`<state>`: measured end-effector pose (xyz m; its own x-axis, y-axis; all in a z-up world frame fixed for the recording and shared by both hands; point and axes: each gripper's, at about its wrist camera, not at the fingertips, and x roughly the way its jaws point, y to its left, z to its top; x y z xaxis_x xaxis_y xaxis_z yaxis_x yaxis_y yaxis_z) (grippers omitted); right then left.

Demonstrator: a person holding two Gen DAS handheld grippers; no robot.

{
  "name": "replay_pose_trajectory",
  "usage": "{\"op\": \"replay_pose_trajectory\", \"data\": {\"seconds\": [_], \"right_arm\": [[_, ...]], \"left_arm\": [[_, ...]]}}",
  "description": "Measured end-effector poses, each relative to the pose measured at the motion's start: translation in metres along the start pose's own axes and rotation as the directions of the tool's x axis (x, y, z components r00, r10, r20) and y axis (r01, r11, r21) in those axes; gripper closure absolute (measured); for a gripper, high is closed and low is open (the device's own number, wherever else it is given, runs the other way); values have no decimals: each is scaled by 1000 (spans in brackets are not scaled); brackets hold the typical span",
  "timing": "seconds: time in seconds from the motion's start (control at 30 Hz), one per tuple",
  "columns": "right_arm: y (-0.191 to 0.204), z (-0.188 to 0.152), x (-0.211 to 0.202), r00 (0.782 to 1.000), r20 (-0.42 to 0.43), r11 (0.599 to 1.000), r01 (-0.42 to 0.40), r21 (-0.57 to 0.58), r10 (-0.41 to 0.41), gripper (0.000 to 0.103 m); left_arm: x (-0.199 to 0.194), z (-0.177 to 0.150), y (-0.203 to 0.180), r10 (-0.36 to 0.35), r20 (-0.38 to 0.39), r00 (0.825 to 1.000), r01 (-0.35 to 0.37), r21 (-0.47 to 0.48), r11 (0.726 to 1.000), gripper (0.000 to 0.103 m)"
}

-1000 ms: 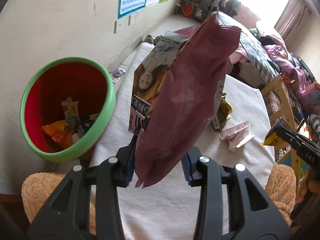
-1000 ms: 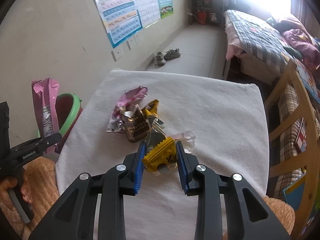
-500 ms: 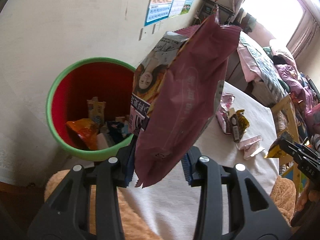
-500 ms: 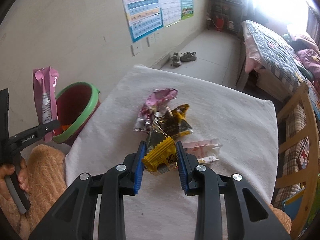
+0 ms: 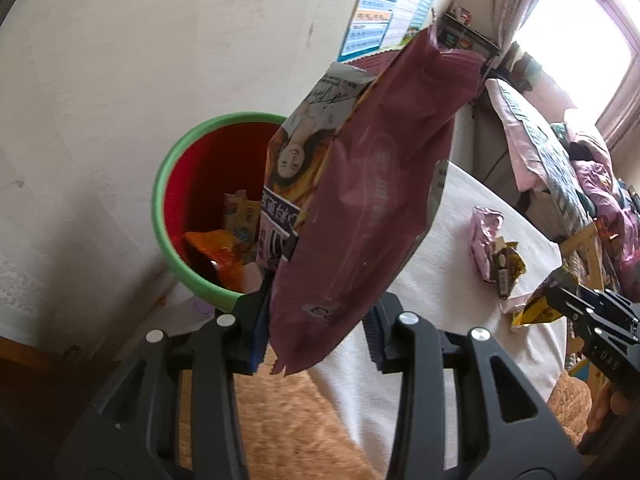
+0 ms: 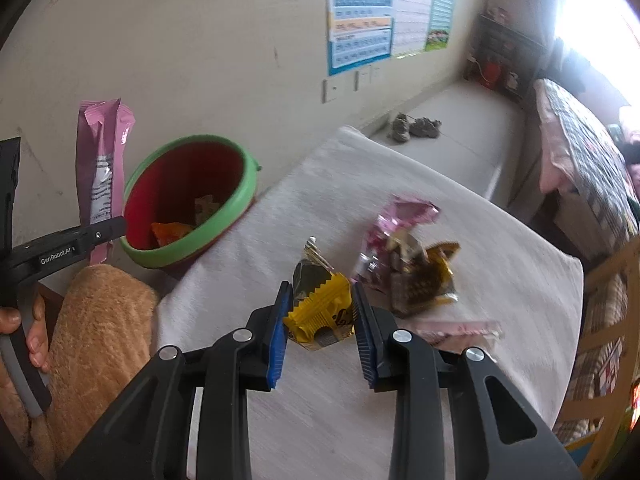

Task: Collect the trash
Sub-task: 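Carry both bags over the red bucket and open both grippers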

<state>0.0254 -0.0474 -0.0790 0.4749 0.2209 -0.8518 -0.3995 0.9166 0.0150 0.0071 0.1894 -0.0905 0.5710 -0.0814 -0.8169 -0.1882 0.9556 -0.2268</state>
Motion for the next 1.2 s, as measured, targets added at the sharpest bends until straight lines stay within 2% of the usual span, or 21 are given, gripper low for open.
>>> {"op": "replay_pose_trajectory", "data": {"seconds": [0.6, 0.87, 1.03, 1.1, 1.2], "right_arm": [[62, 60, 29, 998, 24, 991, -59, -120, 62, 74], [83, 93, 63, 990, 5, 988, -139, -70, 140, 74], [100, 111, 68, 990, 31, 985, -135, -105, 139, 73], [105, 118, 70, 989, 40, 984, -137, -114, 142, 73], [111, 125, 70, 985, 62, 981, -153, -120, 161, 70]], "left_arm": [[8, 20, 49, 89, -14, 996, -90, -62, 994, 65], [28, 38, 54, 103, -44, 994, -106, -78, 991, 65], [37, 42, 53, 105, -58, 993, -109, -76, 991, 65], [40, 42, 53, 103, -66, 992, -109, -81, 991, 64], [45, 42, 55, 96, -80, 992, -104, -103, 989, 51]]}}
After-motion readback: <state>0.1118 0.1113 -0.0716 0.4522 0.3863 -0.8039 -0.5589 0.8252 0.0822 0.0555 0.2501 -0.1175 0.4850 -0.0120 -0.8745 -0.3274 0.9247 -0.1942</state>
